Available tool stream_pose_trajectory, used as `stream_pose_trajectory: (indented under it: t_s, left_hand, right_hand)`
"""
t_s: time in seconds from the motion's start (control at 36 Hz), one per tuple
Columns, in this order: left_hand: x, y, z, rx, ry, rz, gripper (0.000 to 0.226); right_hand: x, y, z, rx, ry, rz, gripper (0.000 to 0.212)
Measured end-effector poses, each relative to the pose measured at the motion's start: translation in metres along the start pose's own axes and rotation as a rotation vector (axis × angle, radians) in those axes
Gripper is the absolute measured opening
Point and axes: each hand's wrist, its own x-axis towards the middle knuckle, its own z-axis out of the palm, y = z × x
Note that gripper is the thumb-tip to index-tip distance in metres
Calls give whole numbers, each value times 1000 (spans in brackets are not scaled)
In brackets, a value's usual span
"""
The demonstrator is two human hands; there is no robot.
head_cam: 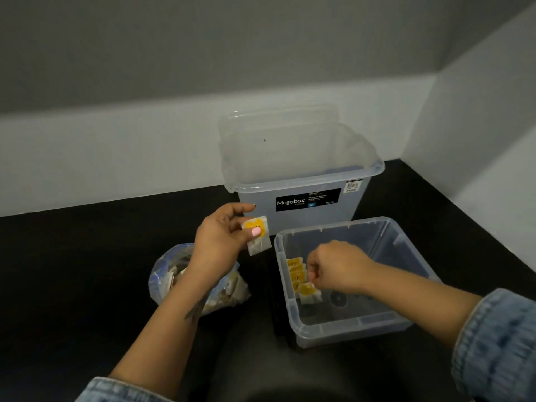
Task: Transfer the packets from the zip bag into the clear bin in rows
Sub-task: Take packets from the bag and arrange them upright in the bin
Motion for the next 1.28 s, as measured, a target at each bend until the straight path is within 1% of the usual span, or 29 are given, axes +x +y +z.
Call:
stream_pose_trajectory:
  t_s: [0.08,0.22,0.44,0.61,0.67,0.69,0.78,0.83,0.89,0.97,1.14,1.28]
  left_hand:
    - [-2,-2,3,-4,9,-5,36]
    - [-6,-2,4,5,22,-7,34]
    - [-10,-4,8,12,35,6,34]
    - [-11,-3,10,32,22,13,35]
    - [-10,-3,11,28,19,14,35]
    - [-10,-2,11,25,18,16,35]
    - [-10,-1,14,33,8,31,35]
    - [-10,-1,16,29,2,36,35]
    - [-10,0,17,40,-2,43,36]
    - [-10,0,18,46,-2,43,35]
    - [-10,-1,18,58,1,41,35]
    - [-10,0,16,67,-7,39,35]
  right_hand:
    - [7,1,14,5,9,2,8]
    - [14,4,27,13,85,12,7]
    - [12,7,32,-100,53,-38,8]
    - [6,5,22,-115,32,8,22]
    - [3,6,19,-98,-20,32,26]
    - [1,7,17,-69,-69,40,25]
    - [-2,8,15,35,-300,21,20]
    - [-4,6,14,33,-436,-18,24]
    - [-5,3,15,-25,-496,-49,31]
    - [-2,1,22,-135,-462,-42,35]
    - [6,0,35,-213,-306,7,29]
    - [8,-1,36,-240,-286,20,26]
